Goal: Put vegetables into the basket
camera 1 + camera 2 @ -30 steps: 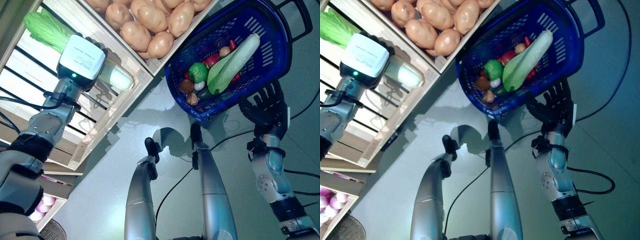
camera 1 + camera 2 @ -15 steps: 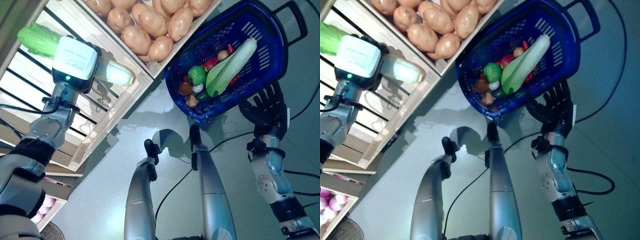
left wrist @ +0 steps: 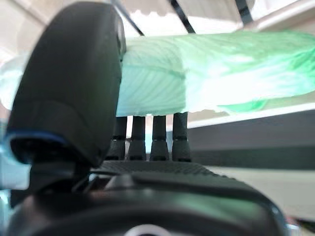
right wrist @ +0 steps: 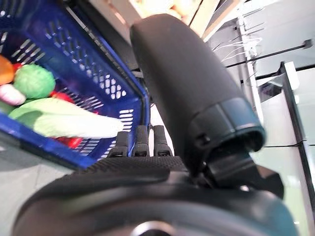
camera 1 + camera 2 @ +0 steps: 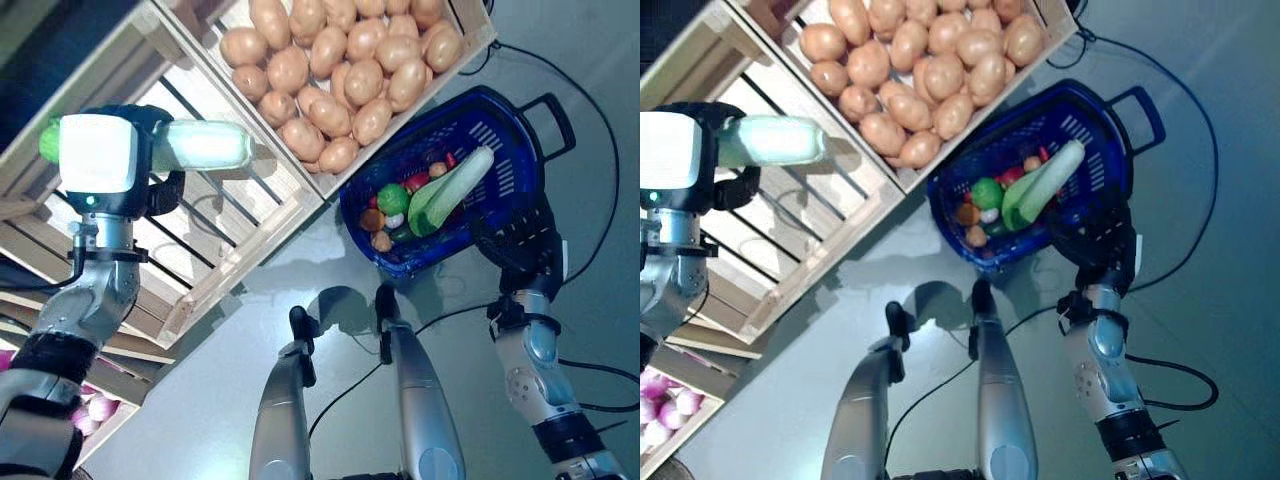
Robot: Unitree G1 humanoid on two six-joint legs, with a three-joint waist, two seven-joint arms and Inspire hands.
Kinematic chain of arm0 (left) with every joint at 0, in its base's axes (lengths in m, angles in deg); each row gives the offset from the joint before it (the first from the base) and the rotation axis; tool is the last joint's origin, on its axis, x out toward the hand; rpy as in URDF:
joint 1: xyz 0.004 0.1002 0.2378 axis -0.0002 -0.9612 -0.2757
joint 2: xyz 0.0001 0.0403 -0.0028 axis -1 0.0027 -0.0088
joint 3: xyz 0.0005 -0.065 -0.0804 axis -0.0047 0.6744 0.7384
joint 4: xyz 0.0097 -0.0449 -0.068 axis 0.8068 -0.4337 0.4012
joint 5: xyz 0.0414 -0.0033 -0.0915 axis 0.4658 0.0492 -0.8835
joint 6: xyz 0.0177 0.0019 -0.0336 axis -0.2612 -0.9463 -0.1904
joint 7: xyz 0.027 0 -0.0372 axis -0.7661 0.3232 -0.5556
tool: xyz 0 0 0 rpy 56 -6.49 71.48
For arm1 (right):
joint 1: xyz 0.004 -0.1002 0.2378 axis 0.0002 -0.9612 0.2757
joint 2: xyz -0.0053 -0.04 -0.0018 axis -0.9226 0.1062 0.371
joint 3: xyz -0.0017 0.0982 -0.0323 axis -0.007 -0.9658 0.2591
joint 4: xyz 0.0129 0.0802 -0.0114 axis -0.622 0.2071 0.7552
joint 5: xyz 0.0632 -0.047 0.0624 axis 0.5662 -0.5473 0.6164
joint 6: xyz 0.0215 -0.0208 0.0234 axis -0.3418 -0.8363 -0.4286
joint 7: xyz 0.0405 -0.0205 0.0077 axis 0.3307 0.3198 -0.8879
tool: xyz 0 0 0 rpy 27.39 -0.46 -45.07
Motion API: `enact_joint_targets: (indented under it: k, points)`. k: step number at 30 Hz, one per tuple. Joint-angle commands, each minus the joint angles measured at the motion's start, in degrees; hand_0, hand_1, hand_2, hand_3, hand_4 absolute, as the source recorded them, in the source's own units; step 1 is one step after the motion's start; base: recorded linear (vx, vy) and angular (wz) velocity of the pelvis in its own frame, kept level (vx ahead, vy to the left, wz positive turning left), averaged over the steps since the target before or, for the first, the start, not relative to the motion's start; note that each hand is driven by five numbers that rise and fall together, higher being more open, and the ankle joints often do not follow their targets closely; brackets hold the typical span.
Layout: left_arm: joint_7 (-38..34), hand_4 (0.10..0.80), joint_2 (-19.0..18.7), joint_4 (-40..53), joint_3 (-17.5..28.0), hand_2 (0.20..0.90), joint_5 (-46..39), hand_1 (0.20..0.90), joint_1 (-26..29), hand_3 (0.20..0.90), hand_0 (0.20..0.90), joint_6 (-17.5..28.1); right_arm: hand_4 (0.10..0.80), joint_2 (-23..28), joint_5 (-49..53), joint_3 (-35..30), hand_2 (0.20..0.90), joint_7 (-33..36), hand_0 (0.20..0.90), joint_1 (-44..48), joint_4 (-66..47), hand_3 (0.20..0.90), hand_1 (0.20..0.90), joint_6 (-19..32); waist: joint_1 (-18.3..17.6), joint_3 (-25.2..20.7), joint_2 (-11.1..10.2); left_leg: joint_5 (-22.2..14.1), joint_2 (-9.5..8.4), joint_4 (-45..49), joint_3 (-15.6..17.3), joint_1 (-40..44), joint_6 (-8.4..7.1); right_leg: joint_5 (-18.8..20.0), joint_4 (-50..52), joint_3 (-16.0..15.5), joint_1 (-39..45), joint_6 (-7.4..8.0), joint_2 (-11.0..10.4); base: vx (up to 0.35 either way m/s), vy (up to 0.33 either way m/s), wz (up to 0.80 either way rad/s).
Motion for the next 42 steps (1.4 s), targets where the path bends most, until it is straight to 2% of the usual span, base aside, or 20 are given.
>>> enact_joint_targets:
  k: [1,2,5,7,8,9,10,12,17,18,20,26,31,42]
  points:
    - [-6.7,0.400,-2.7,6.5,10.6,0.300,-6.0,0.300,2.1,0.300,0.300,4.3,0.800,-0.4,-2.7,-4.2,0.900,0.1,0.900,0.0,-7.6,0.900,0.900,6.1,1.0,0.0,-1.0,3.1,-0.88,-1.9,-0.6,1.8,-0.77,-0.5,-6.2,-3.0,10.6,1.96,-2.5,0.036,-0.065,0.11]
    - [-5.3,0.400,-1.3,8.6,12.2,0.300,-9.2,0.300,0.6,0.300,0.300,6.9,0.800,-0.5,-3.1,-4.3,0.900,0.0,0.900,-0.1,-7.7,0.900,0.900,6.1,1.4,0.0,-1.1,3.5,-0.95,-3.3,-0.8,3.8,-0.97,-0.4,-7.9,-3.7,13.1,1.94,-2.6,0.026,-0.054,0.13]
    - [-2.8,0.400,3.2,11.9,13.8,0.300,-13.5,0.300,-1.7,0.300,0.300,9.7,0.800,-1.8,-4.4,-3.6,0.900,-0.2,0.900,0.1,-6.7,0.900,0.900,7.7,2.2,-0.1,-1.1,4.1,-1.18,-5.6,-1.4,7.3,-1.00,0.0,-10.5,-4.9,17.3,1.88,-2.4,0.029,-0.047,0.11]
    - [-1.5,0.400,4.7,12.9,14.5,0.300,-16.7,0.300,-2.9,0.300,0.300,11.0,0.800,-2.3,-5.0,-3.5,0.900,-0.7,0.900,0.0,-6.3,0.900,0.900,8.1,2.4,-0.6,-1.1,4.6,-1.20,-6.7,-1.5,8.3,-1.04,0.5,-11.7,-5.3,18.4,1.88,-2.4,0.047,-0.024,0.07]
    - [2.8,0.400,8.0,14.1,15.5,0.300,-21.0,0.300,-5.1,0.300,0.300,13.7,0.800,-2.9,-5.9,-3.5,0.900,-1.3,0.900,-0.6,-6.4,0.900,0.900,8.3,2.9,-1.8,-1.1,4.7,-1.11,-8.4,-1.9,10.4,-1.18,0.3,-13.5,-6.1,20.9,1.97,-2.4,0.074,-0.025,0.05]
    - [3.4,0.400,9.4,14.9,16.0,0.300,-21.4,0.300,-6.3,0.300,0.300,14.1,0.800,-3.0,-6.1,-3.6,0.900,-2.0,0.900,-0.8,-6.4,0.900,0.900,8.1,3.1,-2.5,-1.1,5.3,-1.04,-9.5,-2.1,11.1,-1.19,0.8,-14.6,-6.5,21.9,1.91,-2.3,0.113,-0.037,0.05]
    - [6.5,0.400,11.1,16.1,16.2,0.300,-26.1,0.300,-7.5,0.300,0.300,15.5,0.800,-2.9,-6.6,-3.9,0.900,-2.7,0.900,-1.1,-6.9,0.900,0.900,7.5,3.3,-3.2,-1.1,5.5,-1.14,-10.5,-2.4,12.2,-1.24,1.2,-15.9,-7.0,23.2,2.05,-2.4,0.076,-0.030,0.07]
    - [10.4,0.400,14.6,18.6,16.4,0.300,-27.5,0.300,-9.6,0.300,0.300,16.2,0.800,-3.3,-6.9,-4.4,0.900,-4.2,0.900,-1.8,-7.4,0.900,0.900,6.8,3.8,-4.7,-1.1,5.7,-1.11,-12.6,-2.5,14.1,-1.22,1.6,-18.3,-7.9,25.8,2.28,-2.5,0.096,-0.042,0.13]
    - [20.3,0.400,20.9,22.0,13.7,0.300,-38.4,0.300,-12.2,0.300,0.300,16.6,0.800,-3.3,-5.9,-4.7,0.900,-11.9,0.900,-2.6,-8.2,0.900,0.900,5.4,4.5,-7.2,-1.5,5.8,-1.15,-16.1,-3.0,18.1,-1.06,2.8,-22.7,-9.3,31.0,2.90,-2.3,0.086,-0.052,0.08]
    - [21.4,0.400,22.3,22.1,13.2,0.300,-36.8,0.300,-12.7,0.300,0.300,16.4,0.800,-3.2,-5.8,-4.7,0.900,-14.8,0.900,-2.8,-8.5,0.900,0.900,4.9,4.6,-7.8,-1.6,5.7,-1.09,-16.6,-3.0,19.1,-0.94,2.7,-23.2,-9.6,32.1,2.98,-2.1,0.101,-0.054,0.06]
    - [24.5,0.400,23.2,22.2,11.7,0.300,-40.5,0.300,-13.1,0.300,0.300,15.1,0.800,-2.3,-5.2,-4.7,0.900,-18.3,0.900,-2.9,-10.0,0.900,0.900,3.0,4.6,-8.6,-1.9,5.6,-0.79,-16.8,-2.9,20.1,-1.03,2.8,-23.5,-9.8,33.2,3.06,-2.0,0.089,-0.056,0.10]
    - [29.6,0.400,25.3,20.9,7.2,0.300,-37.9,0.300,-14.7,0.300,0.300,11.3,0.800,-0.3,2.8,-3.4,0.900,-28.9,0.900,-2.4,-13.6,0.900,0.900,-3.6,5.0,-10.5,-2.8,5.2,-0.16,-17.7,-3.1,22.8,-0.85,3.0,-24.6,-10.1,36.2,3.20,-1.1,0.081,-0.065,0.09]
    - [32.4,0.400,25.7,18.9,4.2,0.300,-36.2,0.300,-14.6,0.300,0.300,8.9,0.800,1.8,6.3,-1.7,0.900,-33.9,0.900,-1.3,-16.9,0.900,0.900,-10.9,5.1,-11.8,-3.2,5.3,0.10,-19.1,-3.3,24.8,-0.89,3.5,-25.8,-9.9,37.9,3.46,-0.7,0.056,-0.041,0.01]
    - [37.1,0.400,25.2,15.0,-1.8,0.300,-30.3,0.300,-13.7,0.300,0.300,7.0,0.800,1.8,11.0,3.1,0.900,-40.0,0.900,0.6,-17.5,0.900,0.900,-20.9,6.1,-17.2,-3.0,6.0,0.38,-24.3,-4.2,29.8,-1.41,5.3,-30.3,-10.1,42.3,4.37,-0.7,0.063,-0.018,0.00]
